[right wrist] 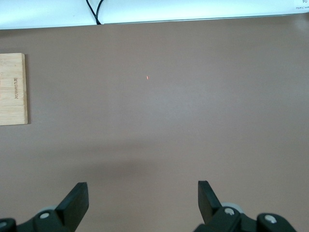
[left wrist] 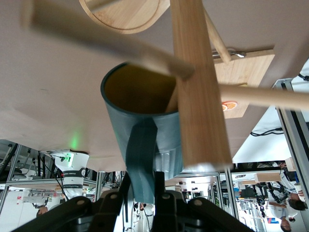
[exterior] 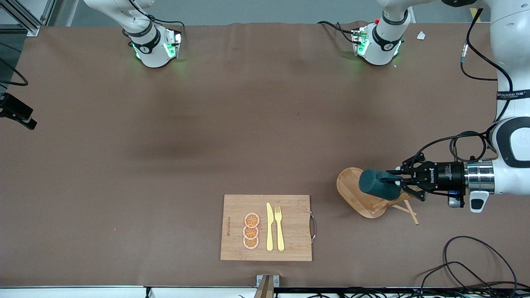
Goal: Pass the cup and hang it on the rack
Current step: 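Hook the mug handle onto a rack peg with the left gripper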
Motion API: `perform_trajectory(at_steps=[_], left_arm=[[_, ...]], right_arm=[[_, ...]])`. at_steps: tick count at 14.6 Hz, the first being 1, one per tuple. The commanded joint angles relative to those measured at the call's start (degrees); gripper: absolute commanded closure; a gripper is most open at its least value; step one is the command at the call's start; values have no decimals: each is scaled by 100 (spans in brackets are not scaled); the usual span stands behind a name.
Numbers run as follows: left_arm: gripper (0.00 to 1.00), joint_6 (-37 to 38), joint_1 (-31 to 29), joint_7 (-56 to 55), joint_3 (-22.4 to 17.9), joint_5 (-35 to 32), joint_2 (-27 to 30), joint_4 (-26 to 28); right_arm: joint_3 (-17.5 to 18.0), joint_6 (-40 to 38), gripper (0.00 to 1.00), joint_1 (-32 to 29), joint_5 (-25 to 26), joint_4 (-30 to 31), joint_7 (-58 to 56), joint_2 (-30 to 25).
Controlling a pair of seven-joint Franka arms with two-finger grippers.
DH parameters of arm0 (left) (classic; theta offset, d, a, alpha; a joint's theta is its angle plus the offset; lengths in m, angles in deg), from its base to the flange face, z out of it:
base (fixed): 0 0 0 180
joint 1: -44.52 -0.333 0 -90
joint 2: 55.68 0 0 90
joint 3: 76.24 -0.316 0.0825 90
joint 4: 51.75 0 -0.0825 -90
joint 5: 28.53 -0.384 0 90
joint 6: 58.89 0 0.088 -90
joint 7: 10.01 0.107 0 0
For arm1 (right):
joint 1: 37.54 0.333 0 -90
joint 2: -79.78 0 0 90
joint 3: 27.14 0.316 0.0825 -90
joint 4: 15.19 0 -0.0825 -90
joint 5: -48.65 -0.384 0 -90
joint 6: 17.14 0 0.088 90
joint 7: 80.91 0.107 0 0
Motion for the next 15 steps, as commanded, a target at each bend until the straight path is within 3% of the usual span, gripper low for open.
perform_trajectory(at_steps=[1,2,3,7,9,11,15], left_arm=[[98,97,-24,16,41,-14,-86,-81],[95,97,-24,-1,41,-14,-95,-81],[86,97,-16,-2,41,-22,-95,-81],[38,97,-24,-10,41,-49,-86,-99],[27,97,11,-19,41,-58,-60,-107],[1,97,63,-28,102,-93,71,-125],[0,88,431,7,120,-635,257,-308]], right_arm=[[40,-1,0,-67,-42,-42,46,25],[40,-1,0,-67,-42,-42,46,25],[40,-1,0,-67,-42,-42,46,25],[40,-1,0,-67,-42,-51,46,25],[40,-1,0,-67,-42,-51,46,25],[40,-1,0,-67,-42,-42,46,34],[40,17,0,-67,-34,-42,46,43]])
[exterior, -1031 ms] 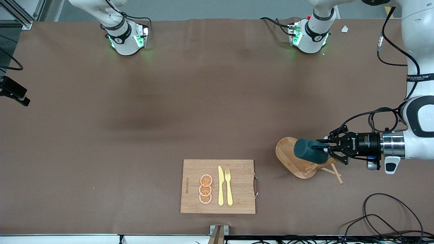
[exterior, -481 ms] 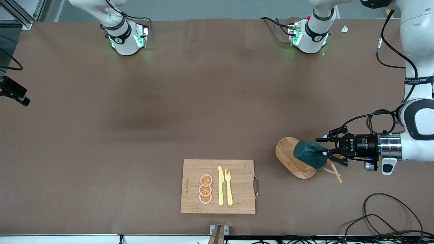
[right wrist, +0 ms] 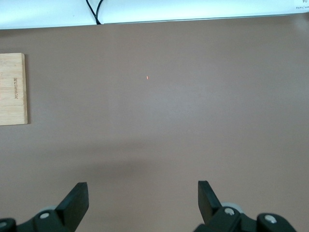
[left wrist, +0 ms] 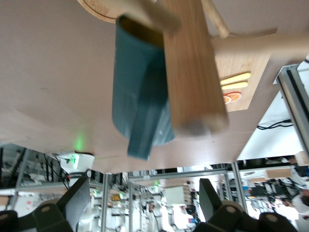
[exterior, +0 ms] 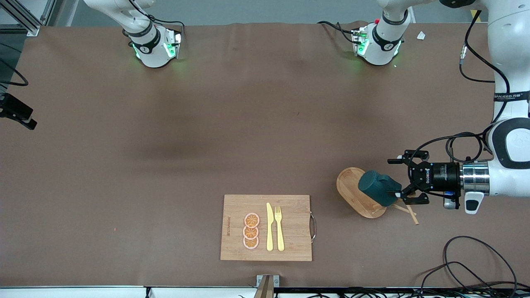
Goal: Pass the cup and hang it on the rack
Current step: 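Hook the mug handle onto a rack peg with the left gripper, then open the left gripper and lift it off the mug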
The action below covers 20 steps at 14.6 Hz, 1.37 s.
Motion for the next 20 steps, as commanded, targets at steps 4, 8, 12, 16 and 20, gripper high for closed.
perform_trajectory(at_steps=[4,8,12,16,20], left_arm=[[1,-73,914,501,66,-1233,466,-231],[0,-144,1406,1433,66,-2339,756,-223],[0,-118,1793,2258,83,-3780,1116,-222],[0,-65,1733,3612,127,-4765,1705,-205],[0,215,1637,4684,83,-5146,2144,-205]], right_arm=[[40,43,0,-75,-51,-42,45,38],[40,52,0,-75,-60,-42,45,38],[40,60,0,-67,-69,-50,45,38],[32,60,0,-75,-60,-42,28,38],[32,60,0,-75,-51,-50,28,38]])
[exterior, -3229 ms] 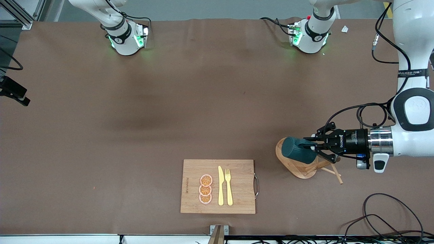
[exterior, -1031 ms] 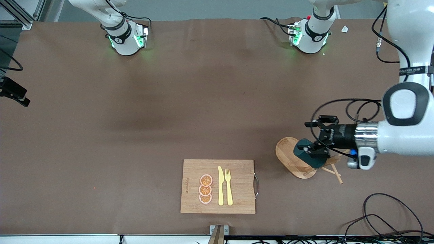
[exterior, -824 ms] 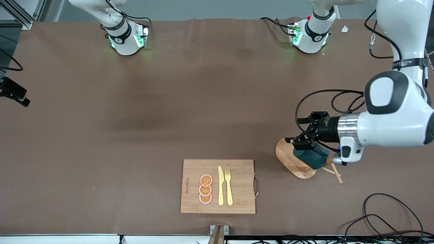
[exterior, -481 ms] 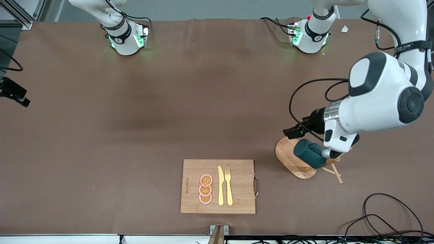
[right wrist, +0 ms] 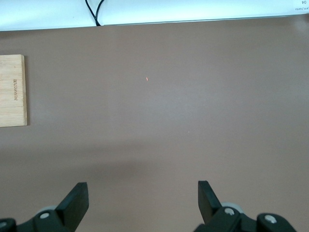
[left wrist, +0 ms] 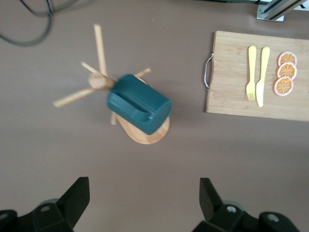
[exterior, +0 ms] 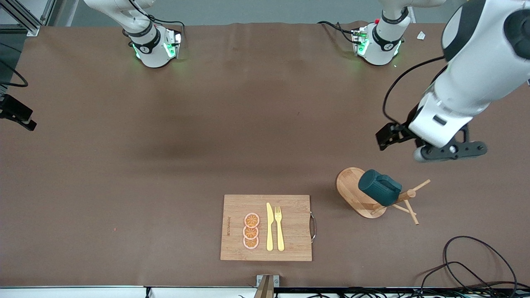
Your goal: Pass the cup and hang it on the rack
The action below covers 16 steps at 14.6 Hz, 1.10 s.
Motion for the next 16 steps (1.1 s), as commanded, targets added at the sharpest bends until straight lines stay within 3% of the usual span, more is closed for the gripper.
perform_trajectory(at_steps=[1,3,6,8,16], left_arm=[[0,356,-150,699,-26,-140,350,111],[0,541,-194,964,-35,-80,552,111],[0,831,-212,1849,-578,175,912,216],[0,1094,-220,2212,-668,211,1123,312],[0,773,-168,2204,-791,167,2133,1646]], right_arm=[[39,19,0,-74,-51,-50,18,24],[39,19,0,-74,-51,-50,18,24],[39,19,0,-74,-51,-42,27,24],[39,19,0,-74,-60,-50,27,24],[39,19,0,-65,-77,-42,-8,24]])
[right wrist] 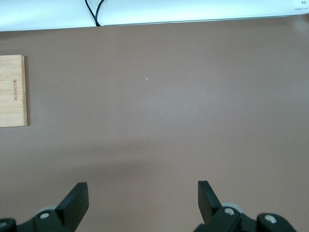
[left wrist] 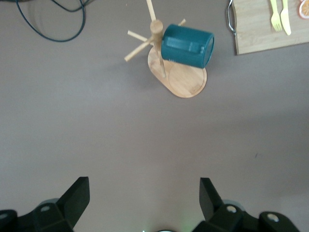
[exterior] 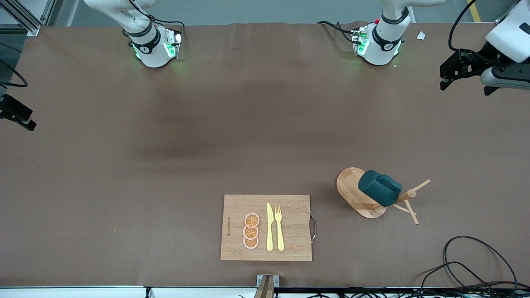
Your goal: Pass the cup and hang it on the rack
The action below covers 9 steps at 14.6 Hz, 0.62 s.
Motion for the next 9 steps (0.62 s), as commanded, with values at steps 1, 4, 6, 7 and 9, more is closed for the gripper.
perform_trajectory(at_steps=[1,4,6,7,9], left_arm=[[0,-484,50,48,-63,34,519,841],[0,-529,32,-49,-63,87,722,1132],[0,-529,32,-49,-71,139,740,1160],[0,-529,32,-49,-71,200,731,1160],[0,-520,-12,-215,-80,289,748,1203]], right_arm=[[42,13,0,-64,-76,-50,-8,23],[42,13,0,-73,-76,-50,-16,23],[42,13,0,-64,-76,-50,-16,23],[42,13,0,-73,-76,-42,-16,23],[42,13,0,-73,-76,-42,-16,23]])
